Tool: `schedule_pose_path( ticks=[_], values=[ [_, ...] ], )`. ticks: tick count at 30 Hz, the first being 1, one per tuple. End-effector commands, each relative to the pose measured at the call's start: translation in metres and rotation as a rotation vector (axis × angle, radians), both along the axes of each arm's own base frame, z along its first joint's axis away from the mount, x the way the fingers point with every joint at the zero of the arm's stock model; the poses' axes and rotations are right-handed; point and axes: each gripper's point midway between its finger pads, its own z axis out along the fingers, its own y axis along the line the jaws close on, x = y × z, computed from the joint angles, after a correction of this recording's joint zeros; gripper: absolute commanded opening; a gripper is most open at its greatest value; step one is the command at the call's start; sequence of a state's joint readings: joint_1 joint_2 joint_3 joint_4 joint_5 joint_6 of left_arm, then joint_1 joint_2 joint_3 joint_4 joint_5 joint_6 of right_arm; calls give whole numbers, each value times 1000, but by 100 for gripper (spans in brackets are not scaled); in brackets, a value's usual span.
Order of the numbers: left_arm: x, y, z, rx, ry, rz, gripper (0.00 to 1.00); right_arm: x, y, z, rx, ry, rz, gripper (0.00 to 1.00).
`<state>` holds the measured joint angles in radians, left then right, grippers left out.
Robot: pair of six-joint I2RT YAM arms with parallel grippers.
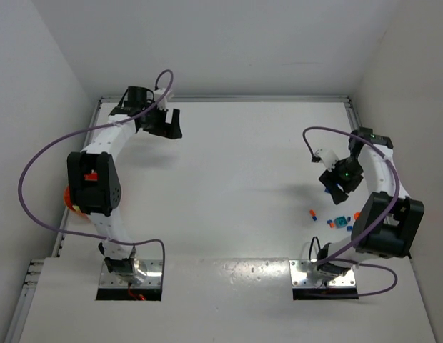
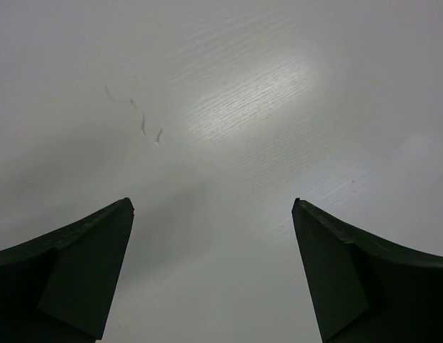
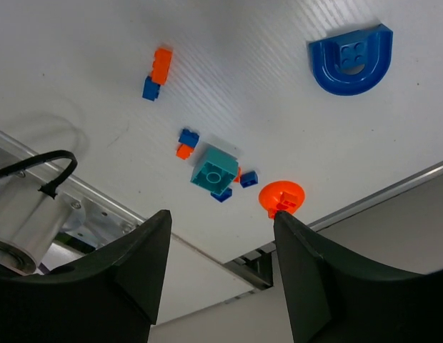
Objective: Sort the legos into containers by color
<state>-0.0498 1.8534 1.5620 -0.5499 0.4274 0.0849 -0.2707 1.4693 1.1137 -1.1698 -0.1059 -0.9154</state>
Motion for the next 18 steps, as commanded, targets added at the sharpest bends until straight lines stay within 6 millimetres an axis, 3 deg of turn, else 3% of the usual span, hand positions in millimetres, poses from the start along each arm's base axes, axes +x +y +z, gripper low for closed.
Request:
schedule_pose_path(
  ticks=[1,4,7,11,18],
  values=[
    [25,-12,24,-77,-132,-7,99,-6,-7,4,5,44,54,60],
    [37,-19,27,-97,-152,-53,99,-4,-11,-1,-12,37,109,60],
    [42,-21,20,-110,-96,-49,99,-16,-11,-4,-7,121,82,60],
    [56,-16,5,-127,-53,-5,99,-39,-2,-5,16,267,-32,65],
    [62,-14,2,-137,-37,32,99,-57,0,-22,-43,433,-237,65]
  ],
)
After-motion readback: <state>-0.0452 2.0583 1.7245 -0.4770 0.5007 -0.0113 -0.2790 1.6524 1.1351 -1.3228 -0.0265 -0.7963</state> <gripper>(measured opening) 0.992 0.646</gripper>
